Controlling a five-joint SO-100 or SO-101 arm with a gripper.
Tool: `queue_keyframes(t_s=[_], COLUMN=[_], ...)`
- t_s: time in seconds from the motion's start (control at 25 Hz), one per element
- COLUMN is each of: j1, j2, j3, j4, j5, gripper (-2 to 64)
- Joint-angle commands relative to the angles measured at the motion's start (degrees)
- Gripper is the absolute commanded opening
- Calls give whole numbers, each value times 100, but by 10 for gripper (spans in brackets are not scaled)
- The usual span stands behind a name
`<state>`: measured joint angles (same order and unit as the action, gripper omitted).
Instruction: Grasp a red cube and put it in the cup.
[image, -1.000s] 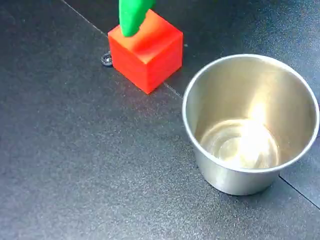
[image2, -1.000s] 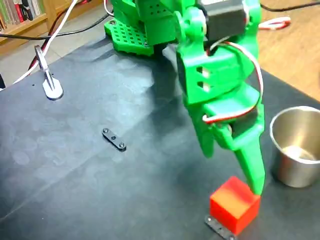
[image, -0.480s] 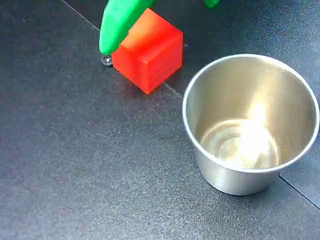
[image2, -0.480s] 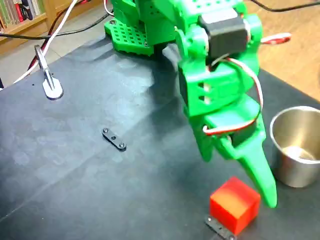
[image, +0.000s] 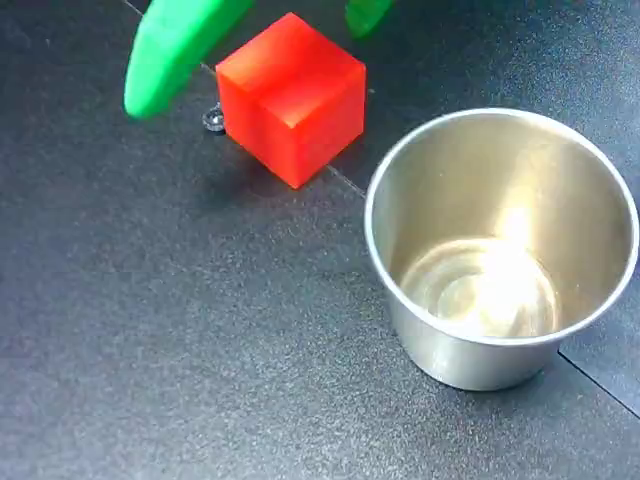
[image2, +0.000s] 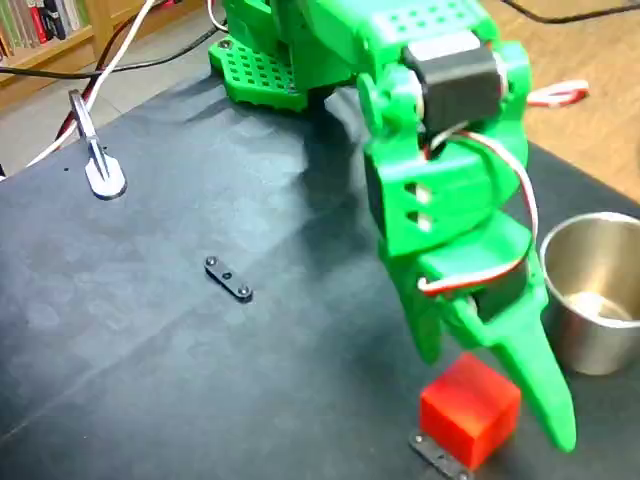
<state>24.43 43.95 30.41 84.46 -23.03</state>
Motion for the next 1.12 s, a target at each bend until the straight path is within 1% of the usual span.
queue_keyframes(t_s=[0.0,0.12,0.32,0.64,0.72,0.76,0.84,1.08], j1=[-35,-44,-44,-53,-53,-53,-53,-53], j2=[-9,-44,-413,-554,-563,-571,-571,-571], j3=[-255,-255,-272,-272,-272,-272,-272,-272], j4=[44,9,-44,-62,-62,-62,-62,-70], j5=[-26,-26,-26,-35,-35,-35,-18,53], gripper=[497,497,497,495,484,467,408,177])
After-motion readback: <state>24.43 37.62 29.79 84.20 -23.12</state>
